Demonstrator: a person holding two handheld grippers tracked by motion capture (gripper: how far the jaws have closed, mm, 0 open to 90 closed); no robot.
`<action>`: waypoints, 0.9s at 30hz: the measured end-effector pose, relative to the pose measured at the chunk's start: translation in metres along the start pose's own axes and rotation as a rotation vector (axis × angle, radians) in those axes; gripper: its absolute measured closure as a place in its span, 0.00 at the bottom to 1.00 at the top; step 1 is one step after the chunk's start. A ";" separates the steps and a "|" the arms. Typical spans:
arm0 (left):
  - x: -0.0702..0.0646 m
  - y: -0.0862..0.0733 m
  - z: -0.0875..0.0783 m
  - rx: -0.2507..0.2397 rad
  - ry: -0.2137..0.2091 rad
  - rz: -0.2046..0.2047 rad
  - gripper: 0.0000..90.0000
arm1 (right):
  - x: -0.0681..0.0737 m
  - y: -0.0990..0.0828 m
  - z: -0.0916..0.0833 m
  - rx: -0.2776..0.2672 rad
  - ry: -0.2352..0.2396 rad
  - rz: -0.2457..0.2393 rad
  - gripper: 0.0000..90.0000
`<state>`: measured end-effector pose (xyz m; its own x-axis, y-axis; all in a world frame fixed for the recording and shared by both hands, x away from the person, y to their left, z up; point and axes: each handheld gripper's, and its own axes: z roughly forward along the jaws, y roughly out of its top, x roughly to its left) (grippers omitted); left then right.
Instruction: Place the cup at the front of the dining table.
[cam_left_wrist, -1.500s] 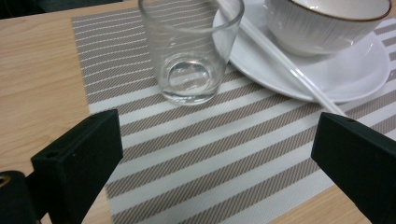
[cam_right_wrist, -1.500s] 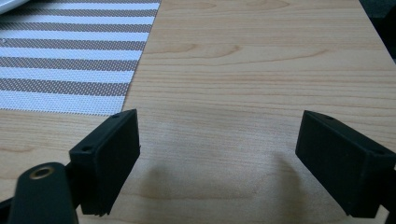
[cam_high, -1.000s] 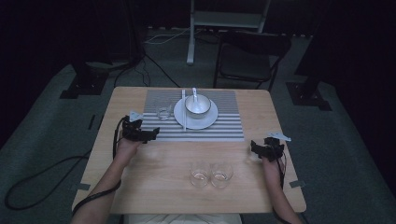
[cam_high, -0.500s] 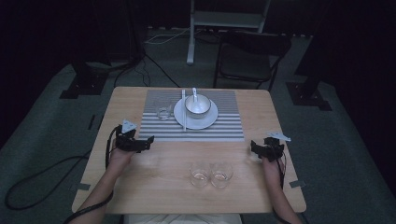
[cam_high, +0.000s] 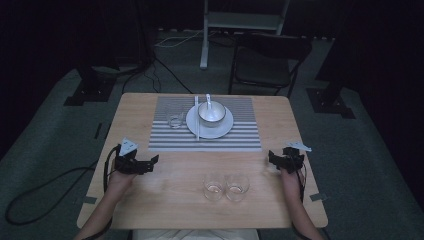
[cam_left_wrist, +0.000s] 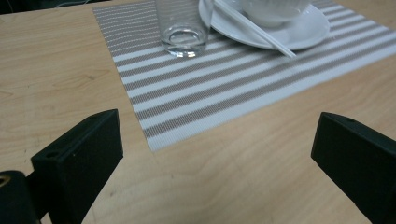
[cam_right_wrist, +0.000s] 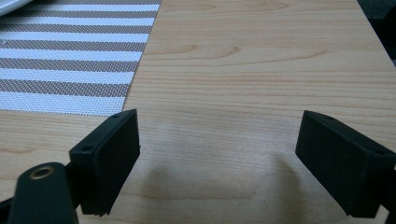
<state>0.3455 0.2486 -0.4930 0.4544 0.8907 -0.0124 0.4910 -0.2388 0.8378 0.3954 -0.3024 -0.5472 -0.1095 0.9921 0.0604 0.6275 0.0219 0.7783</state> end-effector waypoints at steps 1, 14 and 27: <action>0.000 -0.004 -0.005 -0.001 -0.007 -0.005 0.03 | 0.000 0.000 0.000 -0.001 -0.002 -0.002 0.15; -0.003 -0.028 -0.025 -0.008 0.019 0.000 0.03 | 0.001 0.000 0.000 -0.001 -0.002 -0.006 0.15; -0.012 -0.058 -0.043 0.012 0.011 -0.002 0.03 | 0.001 0.000 0.000 0.001 -0.006 -0.005 0.15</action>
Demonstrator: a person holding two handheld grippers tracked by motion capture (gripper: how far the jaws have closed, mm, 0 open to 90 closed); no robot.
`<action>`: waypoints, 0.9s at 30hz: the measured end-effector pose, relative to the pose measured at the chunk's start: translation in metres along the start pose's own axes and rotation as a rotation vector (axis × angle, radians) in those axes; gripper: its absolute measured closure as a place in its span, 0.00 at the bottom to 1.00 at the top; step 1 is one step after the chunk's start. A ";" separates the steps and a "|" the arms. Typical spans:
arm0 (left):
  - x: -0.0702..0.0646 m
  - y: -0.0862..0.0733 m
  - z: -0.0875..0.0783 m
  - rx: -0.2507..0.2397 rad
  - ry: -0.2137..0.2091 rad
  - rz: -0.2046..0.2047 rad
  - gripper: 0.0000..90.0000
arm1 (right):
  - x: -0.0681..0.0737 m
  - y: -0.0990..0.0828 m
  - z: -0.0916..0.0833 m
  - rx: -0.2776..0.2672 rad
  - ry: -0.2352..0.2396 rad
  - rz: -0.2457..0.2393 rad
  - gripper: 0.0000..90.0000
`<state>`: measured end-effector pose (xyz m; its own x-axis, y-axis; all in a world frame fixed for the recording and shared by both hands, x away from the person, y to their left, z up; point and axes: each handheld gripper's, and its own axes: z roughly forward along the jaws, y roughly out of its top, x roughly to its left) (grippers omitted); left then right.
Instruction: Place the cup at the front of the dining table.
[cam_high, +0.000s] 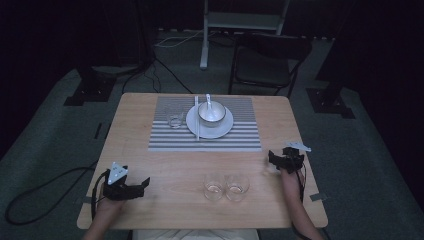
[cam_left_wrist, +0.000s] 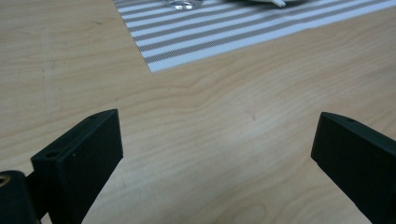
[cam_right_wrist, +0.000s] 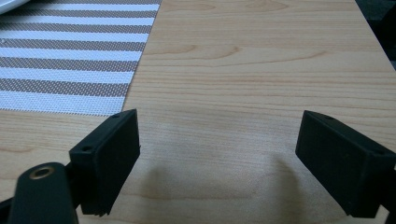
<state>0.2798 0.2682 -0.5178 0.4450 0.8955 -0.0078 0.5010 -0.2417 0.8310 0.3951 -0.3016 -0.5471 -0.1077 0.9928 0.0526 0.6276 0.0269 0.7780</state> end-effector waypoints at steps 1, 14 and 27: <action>0.000 -0.001 -0.001 0.005 -0.005 0.003 0.03 | 0.000 0.000 0.000 0.000 -0.001 -0.001 0.15; -0.004 -0.018 -0.023 -0.009 0.014 0.006 0.03 | 0.000 0.000 0.000 -0.002 0.001 0.002 0.15; 0.008 -0.042 -0.047 -0.019 0.047 -0.031 0.03 | 0.000 0.000 0.000 -0.003 0.003 0.004 0.15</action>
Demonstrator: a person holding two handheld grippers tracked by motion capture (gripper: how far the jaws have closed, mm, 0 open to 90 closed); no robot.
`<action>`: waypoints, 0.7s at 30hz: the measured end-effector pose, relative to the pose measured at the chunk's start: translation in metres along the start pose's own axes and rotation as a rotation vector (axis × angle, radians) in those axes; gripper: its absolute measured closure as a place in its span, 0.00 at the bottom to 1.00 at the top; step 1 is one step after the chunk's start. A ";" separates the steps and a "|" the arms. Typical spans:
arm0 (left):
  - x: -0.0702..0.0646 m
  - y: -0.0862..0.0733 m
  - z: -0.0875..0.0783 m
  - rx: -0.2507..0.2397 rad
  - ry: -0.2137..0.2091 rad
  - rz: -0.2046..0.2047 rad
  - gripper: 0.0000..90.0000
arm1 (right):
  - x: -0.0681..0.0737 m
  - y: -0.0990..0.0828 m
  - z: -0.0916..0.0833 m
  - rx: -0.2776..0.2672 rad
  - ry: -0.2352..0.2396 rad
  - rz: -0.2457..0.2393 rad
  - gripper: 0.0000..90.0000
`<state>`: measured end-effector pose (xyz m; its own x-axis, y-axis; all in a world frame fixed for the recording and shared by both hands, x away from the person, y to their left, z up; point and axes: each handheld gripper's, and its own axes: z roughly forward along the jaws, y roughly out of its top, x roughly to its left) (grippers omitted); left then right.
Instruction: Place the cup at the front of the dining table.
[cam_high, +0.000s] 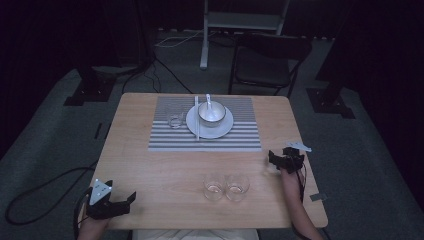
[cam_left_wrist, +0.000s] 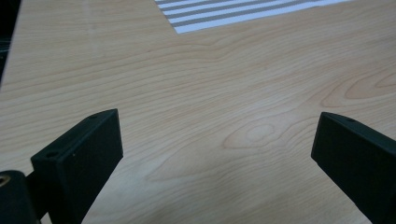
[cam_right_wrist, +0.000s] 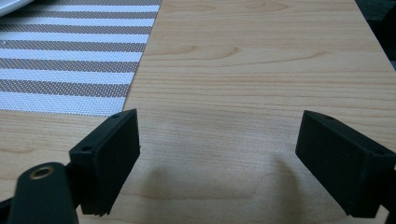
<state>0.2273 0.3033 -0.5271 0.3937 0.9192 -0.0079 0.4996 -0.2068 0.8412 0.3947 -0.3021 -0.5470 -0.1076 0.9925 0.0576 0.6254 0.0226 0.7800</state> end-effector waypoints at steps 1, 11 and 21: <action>0.001 -0.001 -0.001 0.000 0.001 -0.005 0.03 | 0.000 0.000 0.000 0.000 0.000 0.001 0.15; 0.010 -0.012 -0.013 -0.003 0.023 -0.007 0.03 | 0.000 0.000 0.000 -0.001 0.003 0.004 0.15; 0.021 -0.020 -0.022 0.022 0.039 -0.034 0.03 | -0.001 0.000 0.000 -0.002 0.006 0.008 0.15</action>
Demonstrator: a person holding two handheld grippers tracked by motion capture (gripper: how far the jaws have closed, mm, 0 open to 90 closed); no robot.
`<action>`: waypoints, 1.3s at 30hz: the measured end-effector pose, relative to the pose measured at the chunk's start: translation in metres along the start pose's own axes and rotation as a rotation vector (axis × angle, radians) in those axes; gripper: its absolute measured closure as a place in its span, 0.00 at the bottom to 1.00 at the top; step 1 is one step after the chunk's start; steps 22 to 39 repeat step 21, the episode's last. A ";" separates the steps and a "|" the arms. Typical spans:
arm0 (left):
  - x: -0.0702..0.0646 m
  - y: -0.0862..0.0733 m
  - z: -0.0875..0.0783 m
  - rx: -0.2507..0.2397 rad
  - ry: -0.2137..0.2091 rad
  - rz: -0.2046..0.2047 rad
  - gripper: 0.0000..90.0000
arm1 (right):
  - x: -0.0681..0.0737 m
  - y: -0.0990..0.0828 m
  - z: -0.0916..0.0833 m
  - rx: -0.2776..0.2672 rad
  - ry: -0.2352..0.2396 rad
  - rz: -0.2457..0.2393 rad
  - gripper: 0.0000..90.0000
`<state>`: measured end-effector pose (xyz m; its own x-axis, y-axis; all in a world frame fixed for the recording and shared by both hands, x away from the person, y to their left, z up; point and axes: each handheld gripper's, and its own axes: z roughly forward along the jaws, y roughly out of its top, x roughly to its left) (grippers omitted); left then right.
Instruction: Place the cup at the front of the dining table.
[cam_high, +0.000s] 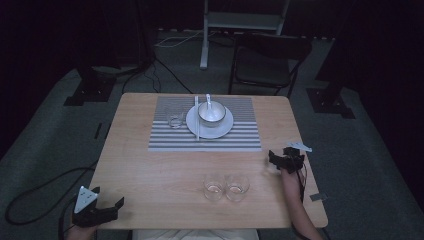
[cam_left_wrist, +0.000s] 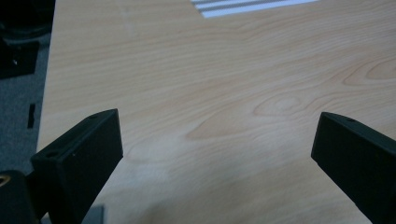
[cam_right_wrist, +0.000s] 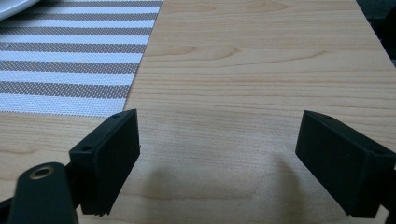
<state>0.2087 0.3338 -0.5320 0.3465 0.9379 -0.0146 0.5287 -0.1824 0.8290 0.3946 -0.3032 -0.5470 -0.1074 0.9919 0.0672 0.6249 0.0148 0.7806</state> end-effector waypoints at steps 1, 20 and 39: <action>0.002 -0.001 -0.001 -0.002 -0.004 -0.007 0.03 | 0.000 0.000 0.000 0.000 0.000 0.000 0.15; 0.029 -0.015 -0.010 0.036 0.030 -0.105 0.03 | -0.001 0.000 0.000 -0.003 0.003 0.005 0.15; 0.029 -0.014 -0.009 0.030 0.030 -0.105 0.03 | -0.001 0.000 0.000 -0.002 0.002 0.005 0.15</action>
